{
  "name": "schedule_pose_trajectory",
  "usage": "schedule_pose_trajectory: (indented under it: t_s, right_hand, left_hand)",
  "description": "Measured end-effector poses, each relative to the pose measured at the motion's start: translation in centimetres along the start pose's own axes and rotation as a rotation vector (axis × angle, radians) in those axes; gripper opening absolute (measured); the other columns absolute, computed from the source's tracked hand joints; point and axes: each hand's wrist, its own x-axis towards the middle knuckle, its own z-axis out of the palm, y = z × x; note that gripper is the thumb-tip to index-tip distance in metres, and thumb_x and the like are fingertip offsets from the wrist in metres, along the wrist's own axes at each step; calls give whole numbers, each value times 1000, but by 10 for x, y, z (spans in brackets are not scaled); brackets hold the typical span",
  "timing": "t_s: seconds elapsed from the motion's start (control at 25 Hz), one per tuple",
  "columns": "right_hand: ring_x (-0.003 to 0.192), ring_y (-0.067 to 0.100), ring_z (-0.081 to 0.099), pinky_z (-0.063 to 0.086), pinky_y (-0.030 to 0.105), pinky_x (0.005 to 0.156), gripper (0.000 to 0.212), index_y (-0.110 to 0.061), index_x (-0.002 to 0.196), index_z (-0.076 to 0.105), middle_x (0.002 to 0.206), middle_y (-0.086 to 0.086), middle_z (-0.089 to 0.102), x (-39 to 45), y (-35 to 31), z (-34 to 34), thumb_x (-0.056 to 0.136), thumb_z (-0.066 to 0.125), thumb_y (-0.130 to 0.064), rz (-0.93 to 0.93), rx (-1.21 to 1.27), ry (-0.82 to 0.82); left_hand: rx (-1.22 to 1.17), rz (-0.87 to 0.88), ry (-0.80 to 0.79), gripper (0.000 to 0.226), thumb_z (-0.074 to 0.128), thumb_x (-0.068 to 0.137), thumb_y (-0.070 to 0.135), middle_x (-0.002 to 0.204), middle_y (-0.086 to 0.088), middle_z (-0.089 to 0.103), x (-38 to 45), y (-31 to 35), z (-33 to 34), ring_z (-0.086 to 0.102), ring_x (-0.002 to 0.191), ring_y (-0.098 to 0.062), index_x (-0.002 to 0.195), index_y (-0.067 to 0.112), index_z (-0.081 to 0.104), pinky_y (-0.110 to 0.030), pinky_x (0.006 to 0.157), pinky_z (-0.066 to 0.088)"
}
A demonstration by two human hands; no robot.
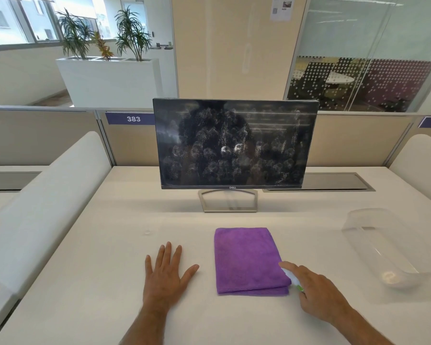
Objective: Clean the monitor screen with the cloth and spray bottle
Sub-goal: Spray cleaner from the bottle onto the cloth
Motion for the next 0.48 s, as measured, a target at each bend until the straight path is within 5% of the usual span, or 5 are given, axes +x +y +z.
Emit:
schedule_pose_trajectory:
  t_s: [0.2,0.48]
  right_hand:
    - [63,18,44,43,28,63,92,-47,155,1,96,-6,46,7,-5,-3,82,42,-9,93,-68,44]
    - [69,18,52,50,29,64,86,-46,151,22,91,-8,47,30,-21,-11,76,45,-10,173,1,56]
  left_hand:
    - [-7,-2,10,105,-11,71,88,168,3,-2,0,0,1,-9,153,-14,158,33,7,-50,122,-8]
    - [-2,-4,11,104,-11,71,88,168,3,-1,0,0,0,-8,153,-15,158,33,7,-50,122,-8]
